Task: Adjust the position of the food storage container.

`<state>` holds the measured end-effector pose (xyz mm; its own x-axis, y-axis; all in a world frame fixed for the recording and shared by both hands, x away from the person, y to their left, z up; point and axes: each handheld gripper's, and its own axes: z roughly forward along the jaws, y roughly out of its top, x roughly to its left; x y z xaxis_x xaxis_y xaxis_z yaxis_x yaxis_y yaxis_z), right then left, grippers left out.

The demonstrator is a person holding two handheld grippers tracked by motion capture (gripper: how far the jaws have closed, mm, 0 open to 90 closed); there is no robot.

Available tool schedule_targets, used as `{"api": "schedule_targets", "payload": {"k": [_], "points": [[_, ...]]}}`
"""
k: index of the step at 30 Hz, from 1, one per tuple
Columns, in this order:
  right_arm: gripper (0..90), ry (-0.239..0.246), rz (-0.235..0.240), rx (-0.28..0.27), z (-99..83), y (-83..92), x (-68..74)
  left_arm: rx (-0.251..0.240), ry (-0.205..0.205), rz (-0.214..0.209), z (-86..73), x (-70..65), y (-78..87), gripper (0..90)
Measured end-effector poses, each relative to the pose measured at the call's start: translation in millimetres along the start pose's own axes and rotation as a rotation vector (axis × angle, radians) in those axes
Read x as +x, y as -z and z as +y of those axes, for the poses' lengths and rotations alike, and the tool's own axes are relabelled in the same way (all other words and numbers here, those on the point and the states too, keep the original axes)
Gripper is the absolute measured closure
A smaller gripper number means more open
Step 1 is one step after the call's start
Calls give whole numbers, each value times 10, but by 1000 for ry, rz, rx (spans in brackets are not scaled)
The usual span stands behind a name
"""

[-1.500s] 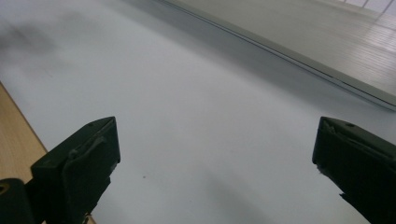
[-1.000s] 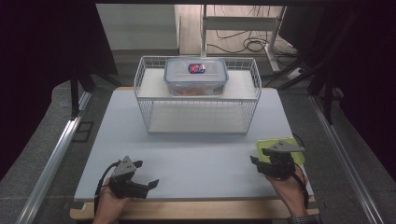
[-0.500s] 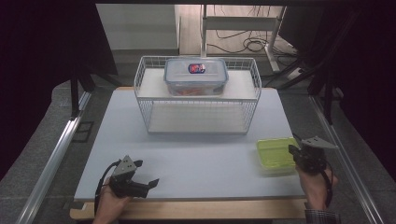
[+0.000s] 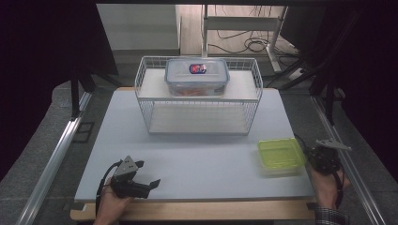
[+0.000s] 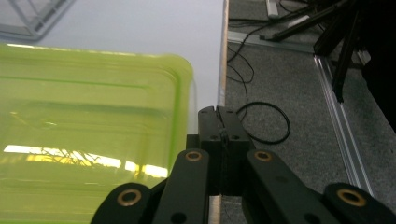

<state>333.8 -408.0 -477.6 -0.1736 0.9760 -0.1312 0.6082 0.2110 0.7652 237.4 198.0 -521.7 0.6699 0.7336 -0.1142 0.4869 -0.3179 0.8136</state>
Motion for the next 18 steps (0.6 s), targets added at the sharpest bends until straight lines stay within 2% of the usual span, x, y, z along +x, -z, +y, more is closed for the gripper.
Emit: {"api": "schedule_targets", "payload": {"k": [3, 4, 9, 13, 18], "points": [[895, -8, 4, 13, -21, -32, -21, 4, 0, -1, -1, 1, -6, 53], [894, -21, 29, 21, -38, -55, -23, 4, -1, -1, -1, 0, -7, 53], [895, -21, 43, 30, -38, -72, 7, 3, -1, 0, 0, 0, -8, 53], [895, -19, 78, 45, -34, -84, 64, 3, 2, -1, 0, 2, -10, 53], [895, 3, 127, 56, 2, -94, 216, 3, 2, -1, 0, 0, -11, 53]]}}
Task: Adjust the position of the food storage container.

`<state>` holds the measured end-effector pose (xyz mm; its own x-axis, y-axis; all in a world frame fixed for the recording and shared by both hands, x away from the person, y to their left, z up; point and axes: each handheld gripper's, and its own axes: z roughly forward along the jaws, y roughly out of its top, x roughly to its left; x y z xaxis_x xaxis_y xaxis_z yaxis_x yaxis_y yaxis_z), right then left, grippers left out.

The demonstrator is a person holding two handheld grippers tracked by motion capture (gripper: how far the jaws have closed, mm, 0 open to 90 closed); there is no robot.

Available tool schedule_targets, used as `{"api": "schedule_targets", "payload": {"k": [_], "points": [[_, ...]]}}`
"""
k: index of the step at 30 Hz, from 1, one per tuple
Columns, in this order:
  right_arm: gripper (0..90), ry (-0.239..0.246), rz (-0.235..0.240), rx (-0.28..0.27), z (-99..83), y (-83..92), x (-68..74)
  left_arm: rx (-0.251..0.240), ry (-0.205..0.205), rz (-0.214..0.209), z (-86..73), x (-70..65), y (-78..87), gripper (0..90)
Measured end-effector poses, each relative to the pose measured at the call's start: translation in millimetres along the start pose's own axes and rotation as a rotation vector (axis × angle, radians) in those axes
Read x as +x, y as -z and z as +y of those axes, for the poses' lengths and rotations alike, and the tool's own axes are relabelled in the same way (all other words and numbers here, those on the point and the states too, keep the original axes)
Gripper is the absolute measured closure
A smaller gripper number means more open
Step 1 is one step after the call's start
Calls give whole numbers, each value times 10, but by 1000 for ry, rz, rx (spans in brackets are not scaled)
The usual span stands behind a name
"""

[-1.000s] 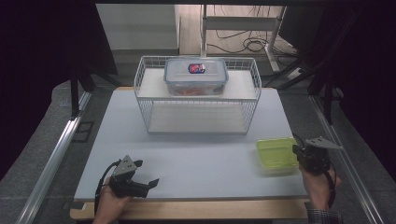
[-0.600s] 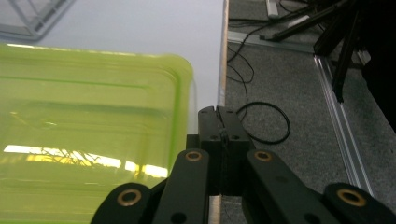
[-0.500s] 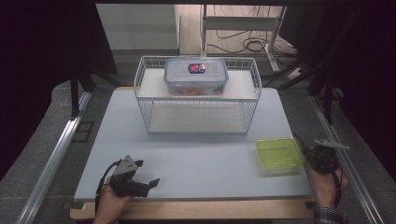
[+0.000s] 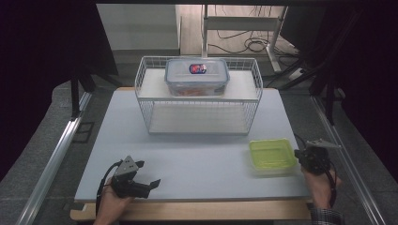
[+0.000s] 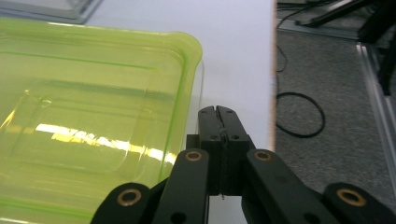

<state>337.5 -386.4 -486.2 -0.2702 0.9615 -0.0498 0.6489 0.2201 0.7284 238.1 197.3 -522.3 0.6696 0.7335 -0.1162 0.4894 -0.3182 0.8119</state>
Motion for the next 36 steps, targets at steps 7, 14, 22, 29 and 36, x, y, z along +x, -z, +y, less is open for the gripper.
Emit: {"api": "schedule_targets", "payload": {"k": [7, 14, 22, 29, 36], "points": [[895, 35, 45, 13, 55, -41, 185, -1, 2, 0, 0, 1, -2, 53], [895, 59, 56, 7, 146, -137, 268, 1, 1, -2, 3, 2, -15, 53], [895, 77, 119, 19, 193, -198, 484, 3, -1, -2, 7, -3, -20, 53], [895, 114, 172, 37, 216, -209, 757, 5, 1, -1, 4, 0, -15, 53], [895, 167, 238, 50, 214, -188, 1087, 9, 1, 0, 3, -3, -17, 53]]}}
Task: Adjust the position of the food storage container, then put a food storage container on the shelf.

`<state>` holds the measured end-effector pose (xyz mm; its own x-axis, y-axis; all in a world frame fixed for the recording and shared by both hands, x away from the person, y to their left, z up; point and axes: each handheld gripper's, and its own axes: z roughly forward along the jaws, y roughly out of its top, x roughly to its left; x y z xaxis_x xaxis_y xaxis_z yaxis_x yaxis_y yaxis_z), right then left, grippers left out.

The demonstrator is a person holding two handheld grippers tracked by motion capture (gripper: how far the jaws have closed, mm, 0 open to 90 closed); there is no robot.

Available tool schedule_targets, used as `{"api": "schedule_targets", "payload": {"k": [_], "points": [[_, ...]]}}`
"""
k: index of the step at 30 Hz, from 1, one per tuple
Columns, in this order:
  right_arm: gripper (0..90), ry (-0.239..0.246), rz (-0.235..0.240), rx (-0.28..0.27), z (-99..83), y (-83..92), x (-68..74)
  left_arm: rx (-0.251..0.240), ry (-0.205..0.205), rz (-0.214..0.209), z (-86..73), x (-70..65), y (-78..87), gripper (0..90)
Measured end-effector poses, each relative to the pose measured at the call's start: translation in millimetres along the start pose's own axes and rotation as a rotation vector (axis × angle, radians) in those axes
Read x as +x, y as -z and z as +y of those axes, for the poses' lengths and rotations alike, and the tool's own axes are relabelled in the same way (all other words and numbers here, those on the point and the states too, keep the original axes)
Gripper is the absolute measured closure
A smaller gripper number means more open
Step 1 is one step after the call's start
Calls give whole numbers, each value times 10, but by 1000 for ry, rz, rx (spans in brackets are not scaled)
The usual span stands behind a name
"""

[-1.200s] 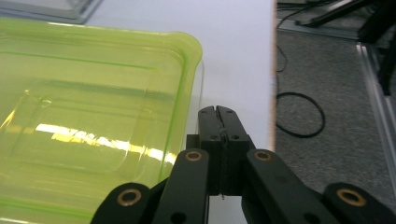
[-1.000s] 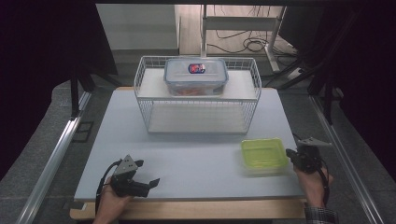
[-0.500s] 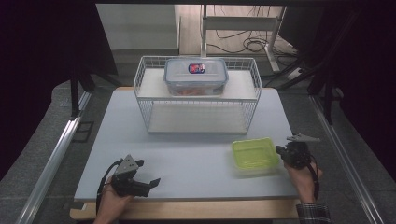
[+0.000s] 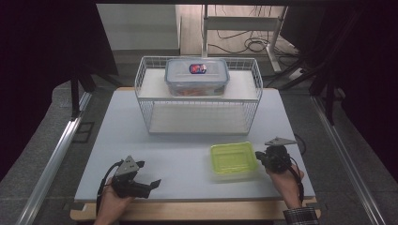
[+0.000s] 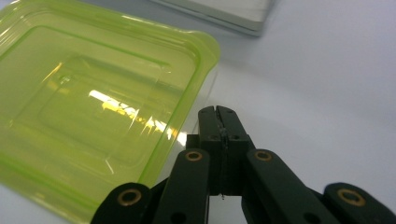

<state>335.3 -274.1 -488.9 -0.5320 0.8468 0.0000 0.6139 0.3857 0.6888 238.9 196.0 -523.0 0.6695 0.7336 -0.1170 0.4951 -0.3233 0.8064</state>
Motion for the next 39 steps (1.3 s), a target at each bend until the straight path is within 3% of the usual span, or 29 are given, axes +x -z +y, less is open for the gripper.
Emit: {"api": "schedule_targets", "payload": {"k": [9, 22, 25, 26, 29, 30, 35, 39], "points": [[894, 52, 102, -14, 93, -110, 382, 7, -1, 0, 0, -1, -9, 53], [894, 116, 187, -5, 134, -184, 740, 12, -2, -2, -3, -2, -14, 53], [841, 127, 177, -10, 137, -170, 736, 15, 1, -2, -8, 2, -12, 53], [757, 125, 158, -18, 135, -155, 703, 16, 4, -3, -8, 3, -9, 55], [683, 116, 151, -26, 128, -138, 667, 19, 18, -15, -5, 7, -8, 61], [602, 110, 150, -34, 124, -125, 642, 24, 19, -16, -5, 8, -14, 61], [521, 105, 175, -58, 128, -75, 609, 35, -12, -12, 3, -16, -55, 58], [472, 75, 209, -69, 139, -55, 602, 30, 13, -32, 85, -38, -69, 52]]}}
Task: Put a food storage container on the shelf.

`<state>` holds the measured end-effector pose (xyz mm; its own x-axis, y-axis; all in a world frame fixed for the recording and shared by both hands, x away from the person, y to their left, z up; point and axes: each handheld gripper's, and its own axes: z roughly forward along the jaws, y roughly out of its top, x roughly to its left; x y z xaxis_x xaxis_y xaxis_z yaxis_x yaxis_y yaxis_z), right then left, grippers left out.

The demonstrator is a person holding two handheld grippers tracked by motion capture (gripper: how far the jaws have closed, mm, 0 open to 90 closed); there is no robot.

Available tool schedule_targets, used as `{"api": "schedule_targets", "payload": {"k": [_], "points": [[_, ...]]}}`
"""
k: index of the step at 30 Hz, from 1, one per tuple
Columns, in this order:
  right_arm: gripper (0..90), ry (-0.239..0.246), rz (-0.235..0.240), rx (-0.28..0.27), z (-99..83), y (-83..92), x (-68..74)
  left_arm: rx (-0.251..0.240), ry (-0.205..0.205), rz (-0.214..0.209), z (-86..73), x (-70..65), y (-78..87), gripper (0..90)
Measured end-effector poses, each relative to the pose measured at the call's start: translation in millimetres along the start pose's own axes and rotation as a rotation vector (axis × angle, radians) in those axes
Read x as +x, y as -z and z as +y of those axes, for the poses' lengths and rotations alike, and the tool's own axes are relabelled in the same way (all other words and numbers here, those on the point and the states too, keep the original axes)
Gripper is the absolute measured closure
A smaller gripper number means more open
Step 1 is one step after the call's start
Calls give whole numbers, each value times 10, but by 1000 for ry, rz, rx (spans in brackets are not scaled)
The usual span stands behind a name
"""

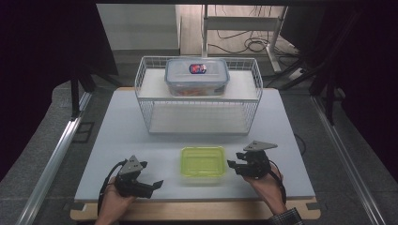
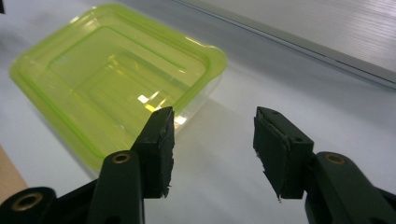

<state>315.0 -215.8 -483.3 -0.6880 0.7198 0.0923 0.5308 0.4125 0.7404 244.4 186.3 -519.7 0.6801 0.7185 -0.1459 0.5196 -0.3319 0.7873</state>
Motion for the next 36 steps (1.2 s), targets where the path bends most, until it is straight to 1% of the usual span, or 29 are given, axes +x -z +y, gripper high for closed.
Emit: {"api": "schedule_targets", "payload": {"k": [3, 7, 8, 9, 10, 11, 13, 14, 15, 16, 19, 20, 23, 24, 25, 28, 29, 30, 33, 36], "points": [[445, -12, 29, -2, 13, 5, 4, -5, 23, -28, 85, -21, -30, 48], [429, -25, 46, -14, 30, 2, 2, -4, 46, -54, 214, -59, -109, 66], [429, -36, 54, -16, 34, 1, -2, -2, 40, -56, 243, -67, -134, 79], [429, -57, 71, -23, 40, -10, -13, 1, 34, -52, 269, -78, -159, 103], [429, -57, 71, -23, 40, -10, -13, 1, 36, -50, 292, -88, -184, 103], [429, -65, 78, -21, 44, -17, -17, 0, 40, -54, 315, -88, -209, 124], [439, -79, 87, -18, 48, -40, -25, -7, 51, -70, 359, -81, -261, 140], [456, -107, 104, -8, 52, -70, -41, -12, 52, -72, 377, -79, -284, 140], [456, -107, 104, -8, 52, -70, -41, -17, 53, -76, 390, -77, -304, 140], [471, -125, 116, -7, 52, -85, -51, -20, 58, -81, 398, -81, -319, 138], [507, -173, 146, 3, 58, -140, -85, -31, 38, -92, 386, -87, -329, 114], [520, -194, 154, 9, 60, -155, -91, -29, 31, -89, 379, -87, -322, 107], [548, -233, 173, 23, 67, -211, -121, -42, 19, -88, 355, -76, -292, 83], [559, -266, 186, 31, 73, -248, -134, -44, 15, -87, 344, -72, -282, 68], [559, -266, 186, 31, 73, -248, -134, -44, 12, -89, 329, -68, -271, 68], [569, -312, 215, 43, 74, -301, -156, -32, 3, -78, 267, -66, -237, 55], [578, -333, 224, 55, 70, -331, -164, -28, 0, -72, 241, -66, -223, 49], [578, -333, 224, 55, 70, -331, -164, -23, 0, -69, 212, -67, -207, 49], [595, -371, 247, 63, 66, -366, -175, -3, -12, -53, 126, -74, -160, 44], [612, -396, 259, 74, 66, -395, -186, 20, -25, -36, 59, -93, -121, 41]]}}
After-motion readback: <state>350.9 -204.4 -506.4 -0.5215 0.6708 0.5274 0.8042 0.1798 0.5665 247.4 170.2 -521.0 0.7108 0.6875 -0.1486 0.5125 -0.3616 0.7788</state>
